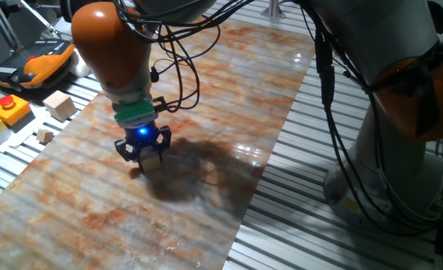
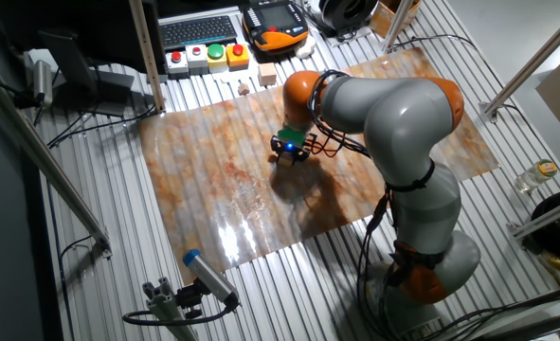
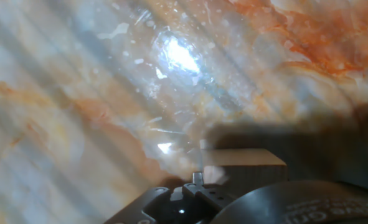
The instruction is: Hold a small block with the gripper and sweep it from left to right on the table
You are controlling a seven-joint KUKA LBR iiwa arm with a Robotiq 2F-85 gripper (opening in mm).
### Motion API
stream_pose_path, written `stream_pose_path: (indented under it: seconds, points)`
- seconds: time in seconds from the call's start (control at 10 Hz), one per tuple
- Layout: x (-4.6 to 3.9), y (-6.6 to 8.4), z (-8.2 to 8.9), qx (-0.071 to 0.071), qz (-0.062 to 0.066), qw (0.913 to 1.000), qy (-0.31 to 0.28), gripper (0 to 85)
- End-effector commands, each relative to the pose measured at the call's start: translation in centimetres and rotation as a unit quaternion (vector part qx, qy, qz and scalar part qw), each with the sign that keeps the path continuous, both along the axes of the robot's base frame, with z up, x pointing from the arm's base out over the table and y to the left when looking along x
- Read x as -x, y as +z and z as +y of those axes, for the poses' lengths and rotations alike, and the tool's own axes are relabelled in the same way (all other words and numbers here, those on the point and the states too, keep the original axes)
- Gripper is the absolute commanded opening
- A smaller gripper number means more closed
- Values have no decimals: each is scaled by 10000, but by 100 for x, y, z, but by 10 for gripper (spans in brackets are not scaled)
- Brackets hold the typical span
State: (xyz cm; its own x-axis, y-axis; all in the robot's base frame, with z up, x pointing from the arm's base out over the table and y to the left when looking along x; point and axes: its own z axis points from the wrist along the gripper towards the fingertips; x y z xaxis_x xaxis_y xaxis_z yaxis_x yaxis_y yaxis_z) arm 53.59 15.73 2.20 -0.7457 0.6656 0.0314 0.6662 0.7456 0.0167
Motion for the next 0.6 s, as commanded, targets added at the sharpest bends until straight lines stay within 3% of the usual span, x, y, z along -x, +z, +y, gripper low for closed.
stream_pose_path:
  seconds: [0.0, 0.1, 0.2, 0.5]
  points:
    - [-7, 17, 6, 3, -3, 10000, -43, 510]
    - [-9, 32, 11, -35, 5, 9999, -97, 510]
    - [-9, 36, 15, -26, 6, 9999, -104, 680]
    - [-21, 78, 14, -55, -8, 9999, -151, 680]
